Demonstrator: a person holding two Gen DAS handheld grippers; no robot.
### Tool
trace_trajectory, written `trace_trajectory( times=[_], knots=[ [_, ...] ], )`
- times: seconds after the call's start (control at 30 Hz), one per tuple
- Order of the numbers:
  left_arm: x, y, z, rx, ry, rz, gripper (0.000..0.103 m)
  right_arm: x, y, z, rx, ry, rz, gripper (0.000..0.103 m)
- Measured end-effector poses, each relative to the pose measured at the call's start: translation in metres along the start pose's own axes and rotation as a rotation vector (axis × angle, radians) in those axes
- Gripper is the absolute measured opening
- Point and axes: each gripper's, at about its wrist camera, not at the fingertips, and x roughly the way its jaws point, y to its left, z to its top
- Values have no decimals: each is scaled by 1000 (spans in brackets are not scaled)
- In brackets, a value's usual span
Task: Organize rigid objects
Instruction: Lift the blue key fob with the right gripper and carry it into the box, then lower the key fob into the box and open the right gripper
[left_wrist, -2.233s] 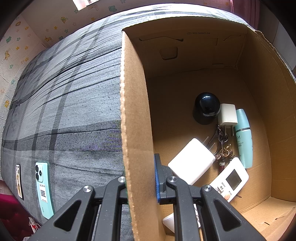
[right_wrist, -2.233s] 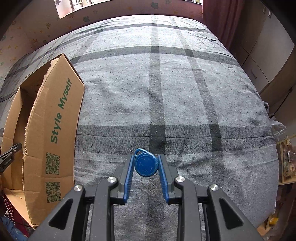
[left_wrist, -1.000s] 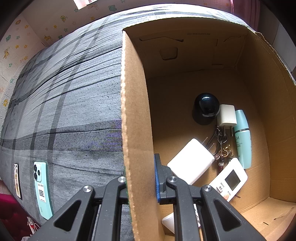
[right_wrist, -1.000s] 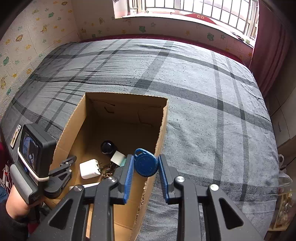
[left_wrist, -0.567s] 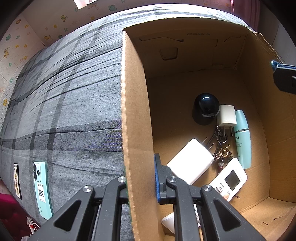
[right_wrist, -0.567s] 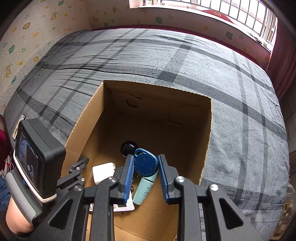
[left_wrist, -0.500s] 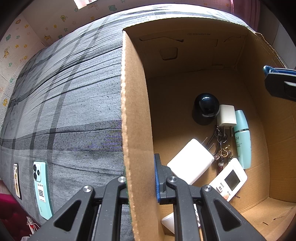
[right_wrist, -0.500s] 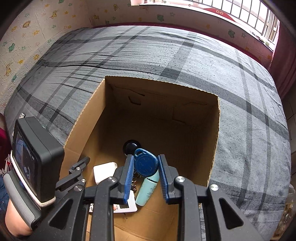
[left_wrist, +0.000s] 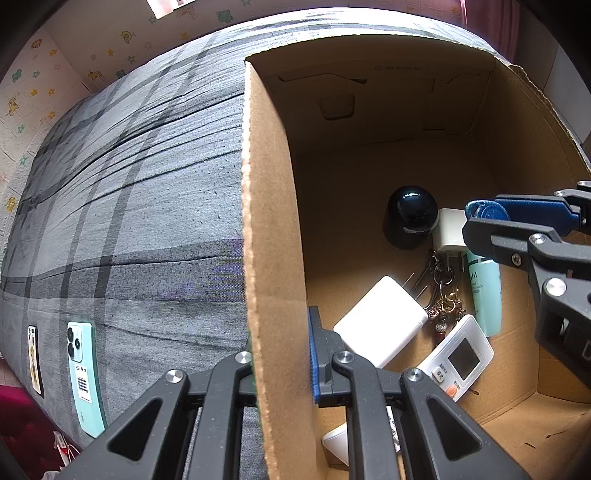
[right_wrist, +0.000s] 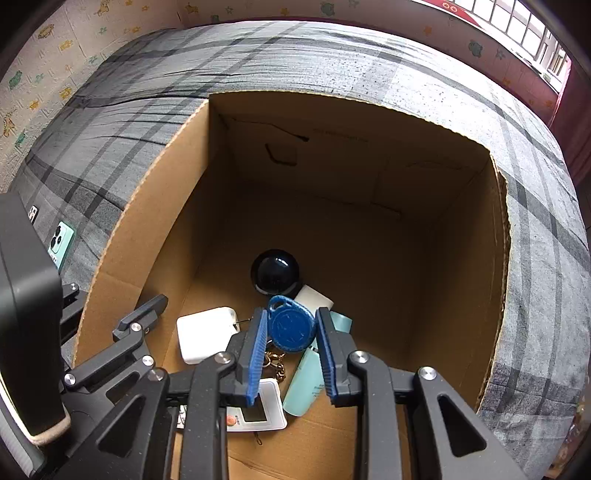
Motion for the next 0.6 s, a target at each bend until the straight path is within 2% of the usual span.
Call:
trace_trajectory(
  times=[0.5, 0.57, 0.6],
  knots=[
    [0, 0, 0, 0, 0, -1, 13, 3, -3, -3, 8, -2, 0, 28],
    [0, 0, 0, 0, 0, 0, 13, 0, -4, -3, 10, -13, 2, 32],
    [0, -1, 0, 0, 0, 0, 13, -2, -4, -3, 11, -17, 5, 37]
  ],
)
